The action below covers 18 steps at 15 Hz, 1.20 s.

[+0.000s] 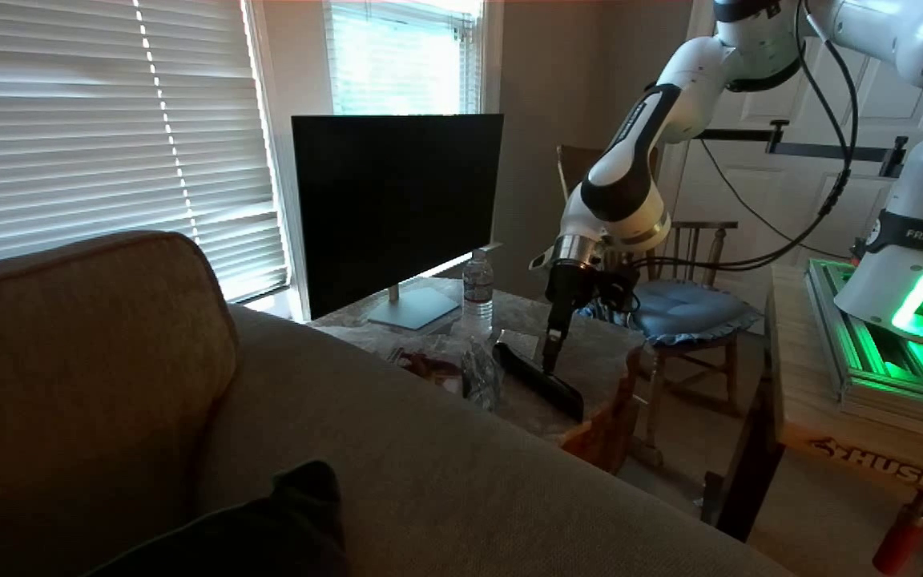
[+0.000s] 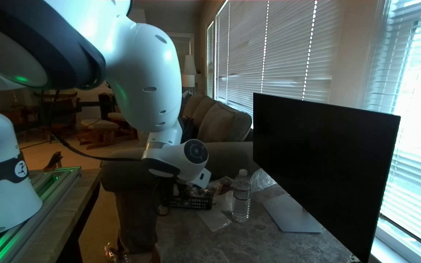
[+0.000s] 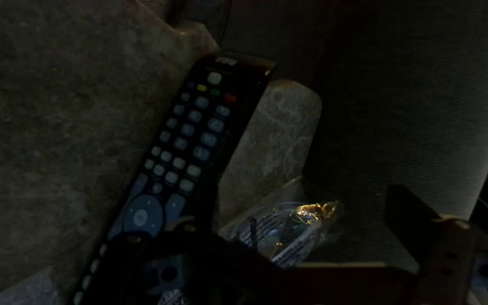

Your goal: Place the black remote control right side up.

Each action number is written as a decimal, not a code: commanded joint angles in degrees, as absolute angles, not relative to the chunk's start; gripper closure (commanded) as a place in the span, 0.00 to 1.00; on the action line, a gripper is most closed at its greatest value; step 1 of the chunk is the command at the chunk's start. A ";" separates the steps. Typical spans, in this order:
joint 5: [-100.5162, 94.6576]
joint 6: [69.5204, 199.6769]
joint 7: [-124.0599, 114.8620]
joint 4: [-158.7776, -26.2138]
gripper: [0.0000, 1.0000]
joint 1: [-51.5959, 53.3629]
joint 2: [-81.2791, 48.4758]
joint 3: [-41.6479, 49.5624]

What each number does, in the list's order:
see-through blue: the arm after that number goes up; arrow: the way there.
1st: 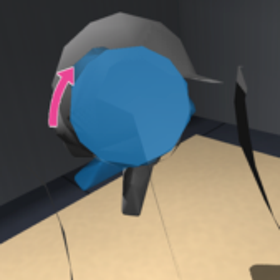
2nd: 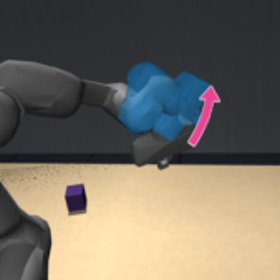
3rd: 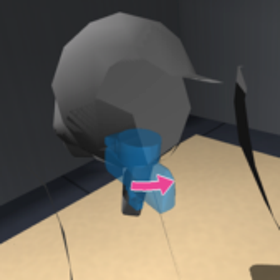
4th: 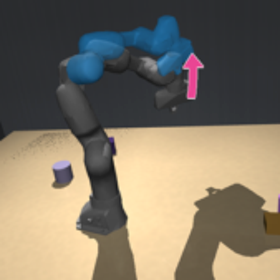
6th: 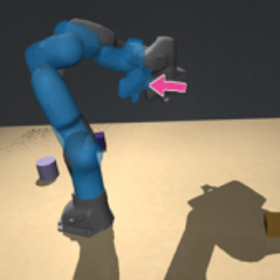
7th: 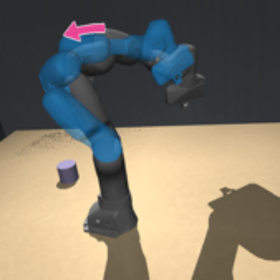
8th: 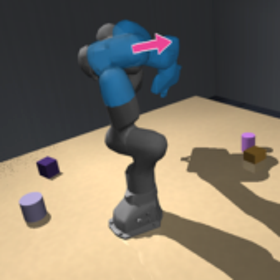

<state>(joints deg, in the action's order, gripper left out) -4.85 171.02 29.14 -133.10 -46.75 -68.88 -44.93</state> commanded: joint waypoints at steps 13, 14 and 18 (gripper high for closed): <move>-6.25 175.01 22.75 -134.32 0.00 -45.51 -65.18 -42.24; -6.45 175.17 23.07 -134.14 0.00 -45.52 -65.73 -42.46; -6.77 175.53 23.48 -133.59 0.00 -44.77 -66.63 -42.84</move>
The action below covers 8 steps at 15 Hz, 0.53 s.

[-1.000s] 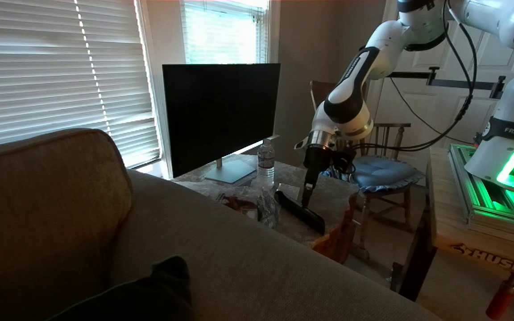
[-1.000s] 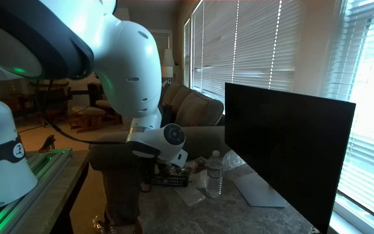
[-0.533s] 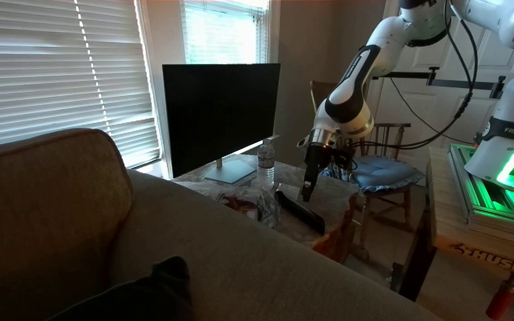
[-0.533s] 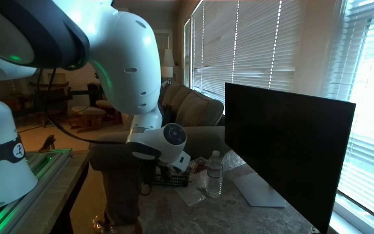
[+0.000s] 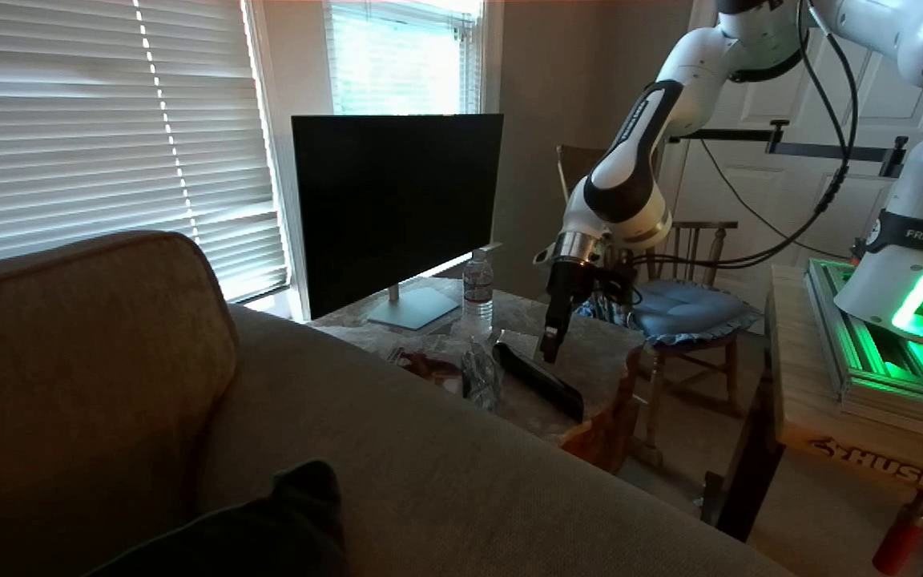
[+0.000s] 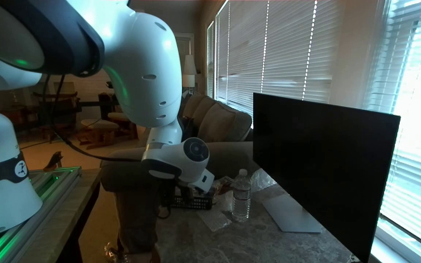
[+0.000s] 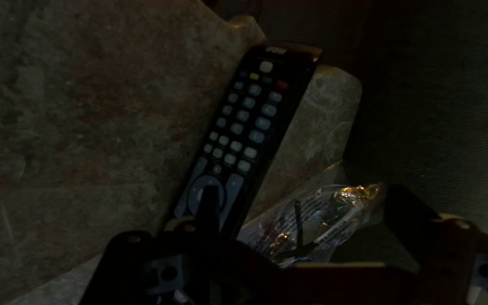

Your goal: Place the black remote control right side up.

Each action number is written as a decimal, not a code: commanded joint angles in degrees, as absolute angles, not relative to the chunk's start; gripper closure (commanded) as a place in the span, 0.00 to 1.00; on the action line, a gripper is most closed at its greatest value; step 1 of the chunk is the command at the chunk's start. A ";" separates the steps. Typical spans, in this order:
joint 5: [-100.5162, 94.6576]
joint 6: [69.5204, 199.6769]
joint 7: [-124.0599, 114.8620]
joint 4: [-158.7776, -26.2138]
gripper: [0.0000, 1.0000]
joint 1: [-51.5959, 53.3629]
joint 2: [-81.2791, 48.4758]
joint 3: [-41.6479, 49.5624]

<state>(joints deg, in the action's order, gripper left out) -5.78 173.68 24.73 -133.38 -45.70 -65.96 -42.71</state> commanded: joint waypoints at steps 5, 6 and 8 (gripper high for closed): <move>-7.41 176.55 23.81 -132.72 0.00 -43.09 -67.92 -42.46; -7.51 176.84 23.86 -132.49 0.00 -42.76 -68.24 -42.47; -7.59 177.10 23.71 -132.10 0.00 -41.98 -68.59 -42.46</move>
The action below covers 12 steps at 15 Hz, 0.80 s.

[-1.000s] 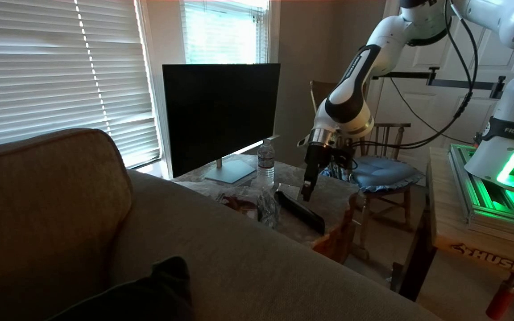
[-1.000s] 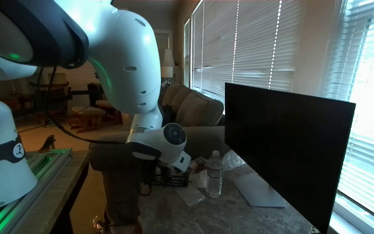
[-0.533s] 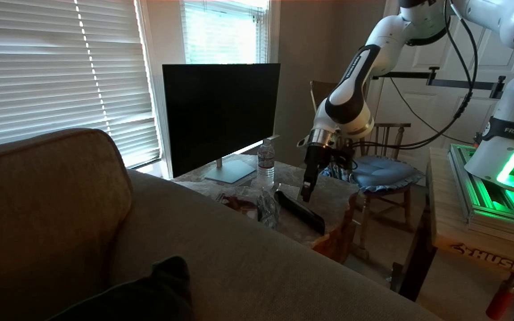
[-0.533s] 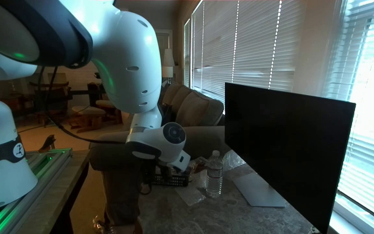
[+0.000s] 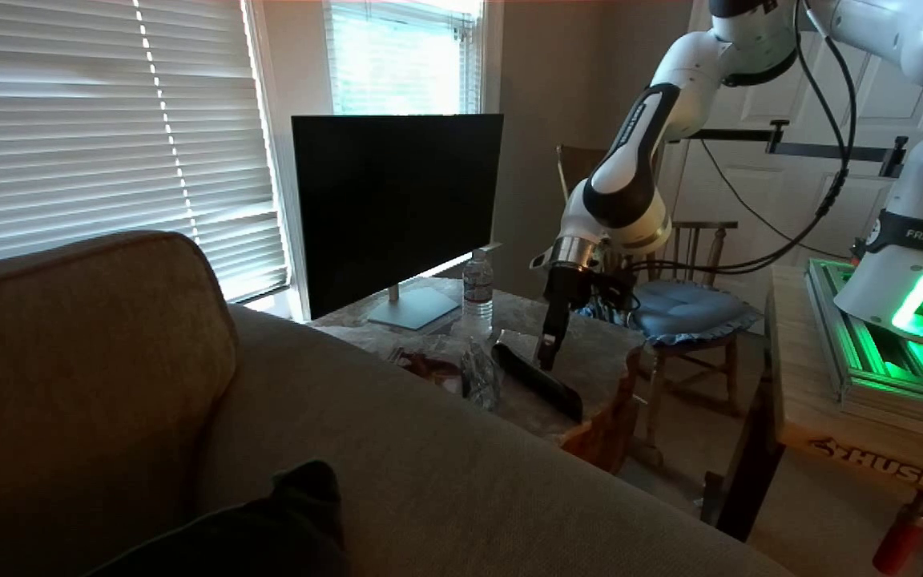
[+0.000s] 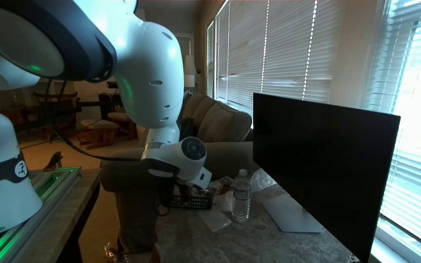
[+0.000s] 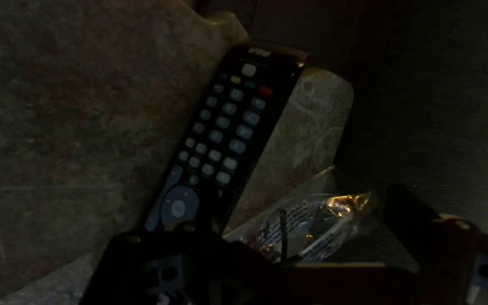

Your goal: Place the black remote control right side up.

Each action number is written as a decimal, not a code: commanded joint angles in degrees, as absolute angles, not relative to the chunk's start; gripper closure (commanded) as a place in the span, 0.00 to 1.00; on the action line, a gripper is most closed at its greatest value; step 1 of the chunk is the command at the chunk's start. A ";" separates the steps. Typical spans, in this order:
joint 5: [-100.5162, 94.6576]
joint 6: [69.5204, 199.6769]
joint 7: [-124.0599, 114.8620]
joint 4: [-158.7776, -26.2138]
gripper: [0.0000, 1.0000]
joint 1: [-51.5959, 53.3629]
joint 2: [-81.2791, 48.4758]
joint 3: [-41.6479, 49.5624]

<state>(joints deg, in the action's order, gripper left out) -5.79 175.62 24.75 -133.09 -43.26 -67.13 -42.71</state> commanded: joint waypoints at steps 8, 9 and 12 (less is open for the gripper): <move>-8.33 179.56 23.54 -130.37 0.00 -37.17 -69.33 -40.97; -8.31 179.93 23.29 -130.36 0.00 -36.49 -69.05 -40.61; -7.67 181.48 21.40 -131.74 0.00 -34.64 -66.25 -39.60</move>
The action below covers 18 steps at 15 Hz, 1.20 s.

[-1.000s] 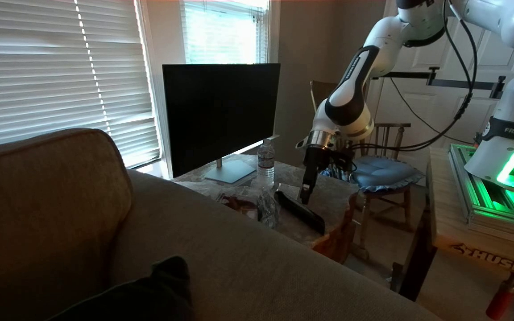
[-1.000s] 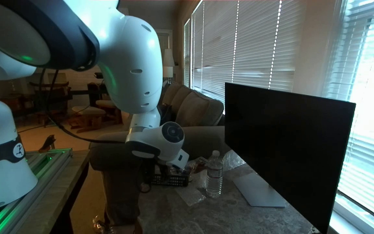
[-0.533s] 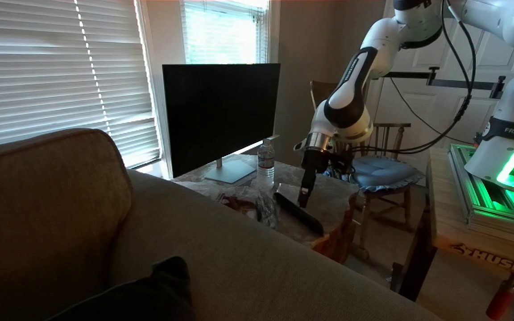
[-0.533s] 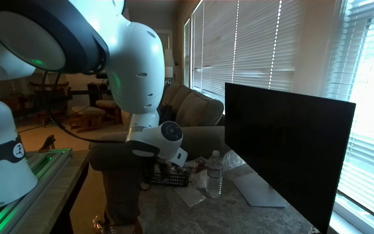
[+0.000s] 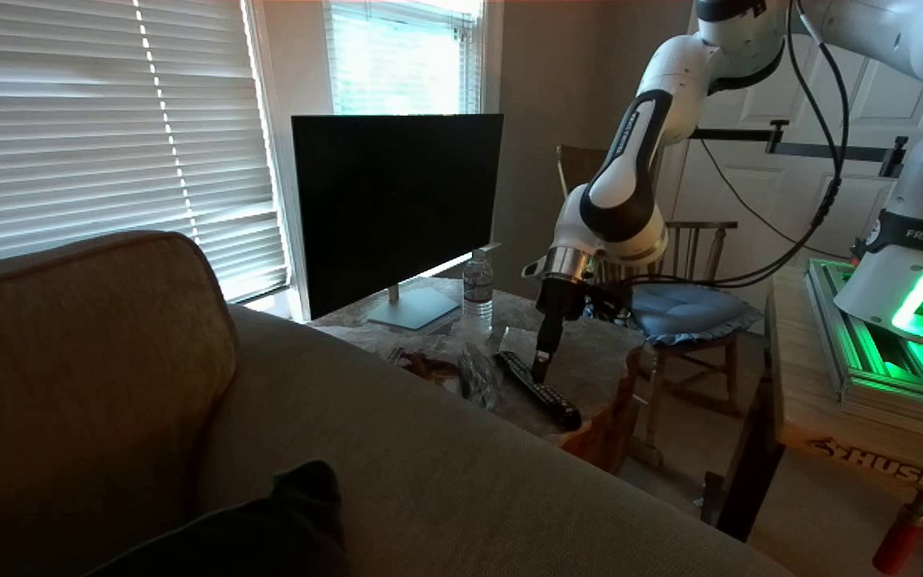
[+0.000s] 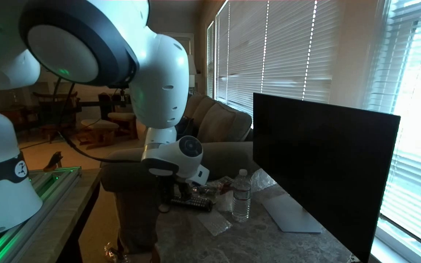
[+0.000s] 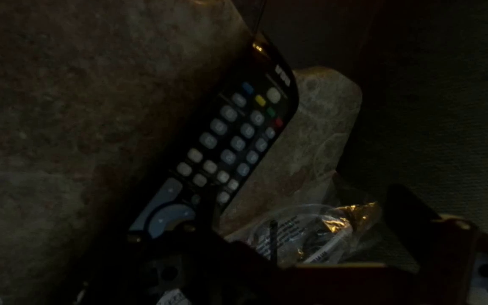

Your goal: Place the black remote control right side up.

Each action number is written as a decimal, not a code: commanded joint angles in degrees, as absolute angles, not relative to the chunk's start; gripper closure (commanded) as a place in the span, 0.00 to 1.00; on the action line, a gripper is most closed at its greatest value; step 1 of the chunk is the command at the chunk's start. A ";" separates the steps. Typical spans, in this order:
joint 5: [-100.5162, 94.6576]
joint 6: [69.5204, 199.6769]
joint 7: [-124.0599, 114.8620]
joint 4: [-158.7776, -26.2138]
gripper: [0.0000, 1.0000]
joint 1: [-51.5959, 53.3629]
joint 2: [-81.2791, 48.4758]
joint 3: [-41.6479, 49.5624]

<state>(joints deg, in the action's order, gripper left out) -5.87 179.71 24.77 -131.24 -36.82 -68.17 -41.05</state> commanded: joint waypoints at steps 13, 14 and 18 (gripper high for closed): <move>3.25 193.78 -7.47 -146.85 0.00 -27.89 -44.56 -36.18; 4.27 194.02 -9.86 -147.95 0.00 -27.33 -42.91 -36.28; 7.22 193.59 -17.40 -152.27 0.00 -25.24 -35.81 -36.78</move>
<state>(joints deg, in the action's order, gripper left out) 4.20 193.52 -11.64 -147.58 -27.77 -43.37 -36.89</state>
